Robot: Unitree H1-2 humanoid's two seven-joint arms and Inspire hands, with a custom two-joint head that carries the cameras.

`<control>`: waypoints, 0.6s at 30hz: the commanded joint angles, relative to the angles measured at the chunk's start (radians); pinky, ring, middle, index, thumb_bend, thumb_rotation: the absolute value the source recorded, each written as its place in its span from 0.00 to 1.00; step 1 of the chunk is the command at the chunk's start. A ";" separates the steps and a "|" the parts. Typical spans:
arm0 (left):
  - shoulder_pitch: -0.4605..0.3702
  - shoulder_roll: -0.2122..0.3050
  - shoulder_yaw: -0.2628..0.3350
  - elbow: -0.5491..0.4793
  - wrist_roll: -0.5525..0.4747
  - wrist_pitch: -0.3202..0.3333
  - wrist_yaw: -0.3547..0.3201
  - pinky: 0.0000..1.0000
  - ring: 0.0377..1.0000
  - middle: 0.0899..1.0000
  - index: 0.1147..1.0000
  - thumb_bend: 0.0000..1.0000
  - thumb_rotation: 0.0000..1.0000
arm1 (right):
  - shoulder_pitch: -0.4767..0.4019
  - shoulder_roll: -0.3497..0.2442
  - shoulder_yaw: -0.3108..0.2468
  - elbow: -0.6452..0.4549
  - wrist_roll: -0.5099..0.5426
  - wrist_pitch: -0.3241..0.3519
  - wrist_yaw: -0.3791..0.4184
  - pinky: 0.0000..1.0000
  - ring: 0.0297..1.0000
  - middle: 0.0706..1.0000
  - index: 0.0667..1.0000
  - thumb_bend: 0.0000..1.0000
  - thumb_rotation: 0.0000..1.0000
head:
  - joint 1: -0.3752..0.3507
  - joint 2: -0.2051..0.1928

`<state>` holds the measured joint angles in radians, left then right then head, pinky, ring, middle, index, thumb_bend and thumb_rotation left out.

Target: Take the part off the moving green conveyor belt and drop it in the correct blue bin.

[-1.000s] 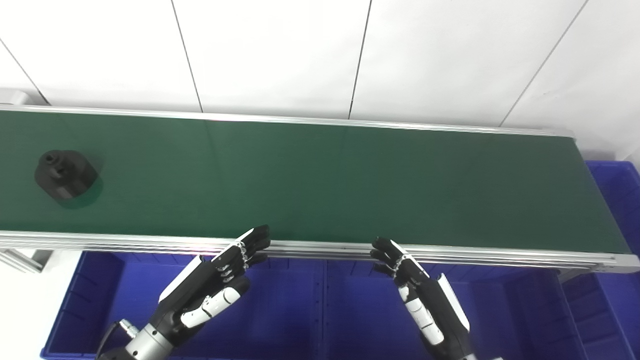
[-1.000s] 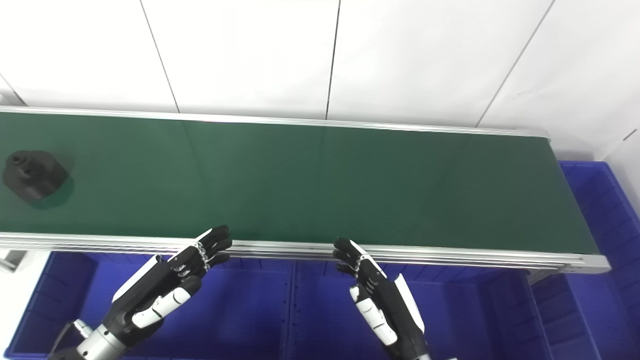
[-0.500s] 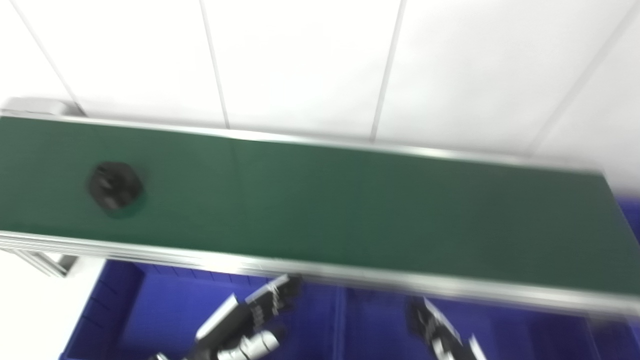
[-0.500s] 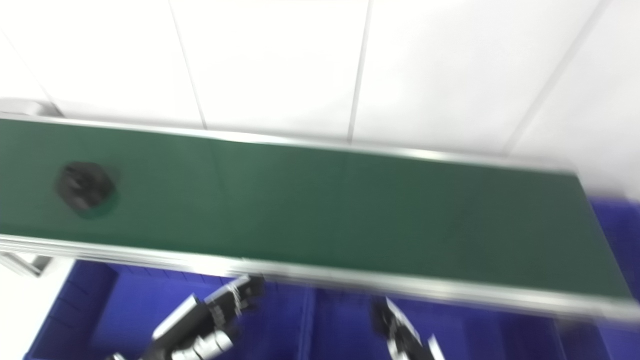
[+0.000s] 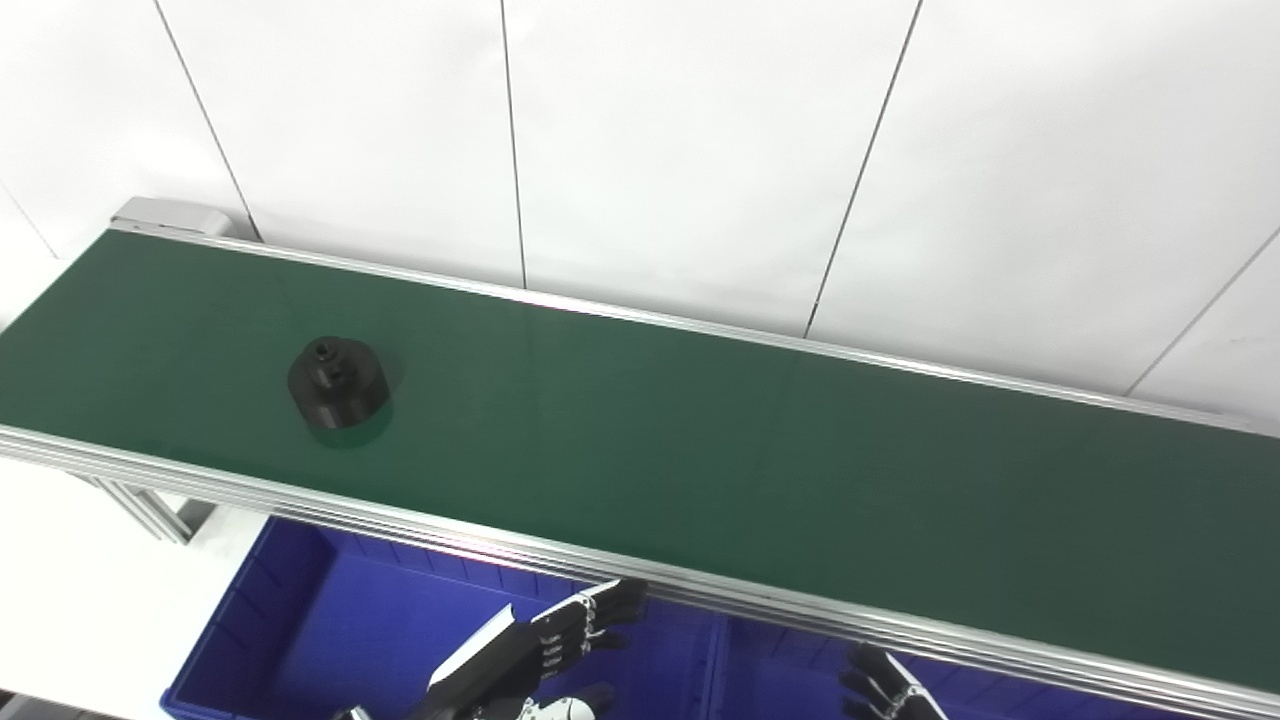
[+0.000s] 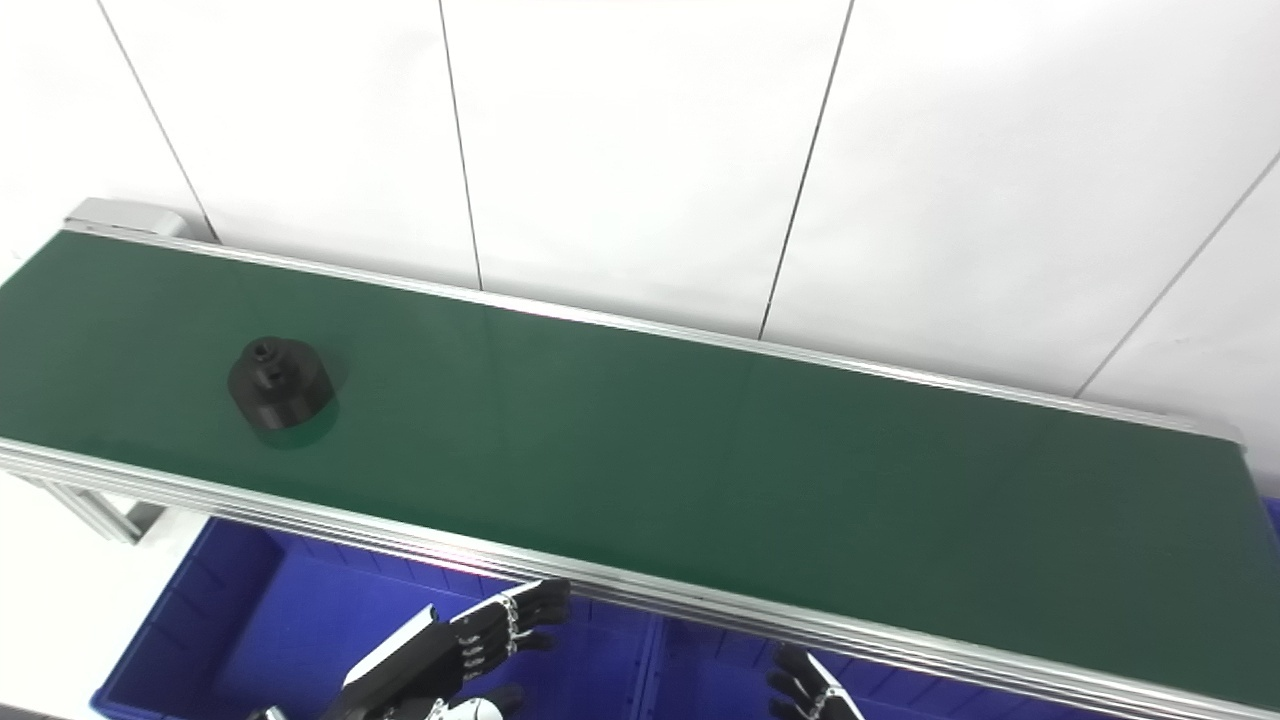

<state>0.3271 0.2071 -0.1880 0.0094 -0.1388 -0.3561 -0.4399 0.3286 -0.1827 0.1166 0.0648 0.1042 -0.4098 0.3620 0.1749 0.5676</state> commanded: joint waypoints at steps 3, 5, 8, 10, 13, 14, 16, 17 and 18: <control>-0.007 0.005 -0.004 -0.030 -0.012 -0.024 0.001 0.88 0.92 0.94 0.90 0.32 0.45 | 0.001 0.003 -0.011 -0.053 0.021 -0.060 0.016 0.83 0.88 0.88 0.88 0.53 0.86 | 0.003 0.003; -0.007 0.006 -0.003 -0.029 -0.011 -0.028 0.001 0.88 0.93 0.94 0.90 0.33 0.46 | 0.008 0.001 -0.014 -0.100 -0.009 -0.060 0.001 0.82 0.87 0.88 0.88 0.55 0.88 | 0.002 0.005; -0.009 0.007 -0.001 -0.029 -0.008 -0.026 0.004 0.88 0.93 0.94 0.90 0.33 0.47 | 0.001 0.010 -0.030 -0.179 -0.028 -0.060 -0.016 0.81 0.86 0.88 0.87 0.55 0.89 | 0.001 0.010; -0.012 0.007 -0.001 -0.029 -0.008 -0.024 0.003 0.87 0.93 0.94 0.90 0.33 0.47 | -0.018 0.013 -0.040 -0.218 -0.022 -0.060 -0.020 0.82 0.87 0.88 0.87 0.54 0.89 | -0.005 0.013; -0.016 0.007 -0.002 -0.028 -0.010 -0.024 0.002 0.88 0.93 0.94 0.90 0.35 0.49 | -0.065 0.014 -0.060 -0.266 -0.009 -0.060 -0.022 0.82 0.85 0.87 0.86 0.54 0.88 | -0.007 0.014; -0.017 0.007 -0.002 -0.029 -0.010 -0.021 0.002 0.88 0.93 0.94 0.90 0.35 0.49 | -0.091 0.012 -0.067 -0.285 -0.014 -0.060 -0.028 0.82 0.85 0.87 0.86 0.54 0.88 | -0.008 0.014; -0.017 0.008 -0.002 -0.031 -0.009 -0.018 0.002 0.89 0.93 0.94 0.90 0.35 0.49 | -0.123 0.009 -0.074 -0.308 -0.024 -0.060 -0.036 0.83 0.85 0.87 0.87 0.53 0.89 | -0.008 0.014; -0.017 0.008 -0.002 -0.033 -0.007 -0.018 0.003 0.89 0.93 0.94 0.90 0.35 0.50 | -0.139 0.009 -0.079 -0.318 -0.036 -0.058 -0.047 0.83 0.85 0.87 0.87 0.52 0.89 | -0.008 0.014; -0.017 0.008 -0.003 -0.034 -0.007 -0.018 0.003 0.89 0.93 0.94 0.90 0.34 0.50 | -0.159 0.011 -0.085 -0.329 -0.060 -0.054 -0.061 0.82 0.84 0.85 0.84 0.53 0.86 | -0.007 0.016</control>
<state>0.3152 0.2074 -0.1893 0.0088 -0.1370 -0.3559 -0.4392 0.1867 -0.1729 0.0418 -0.2253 0.0558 -0.4149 0.3230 0.1657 0.5814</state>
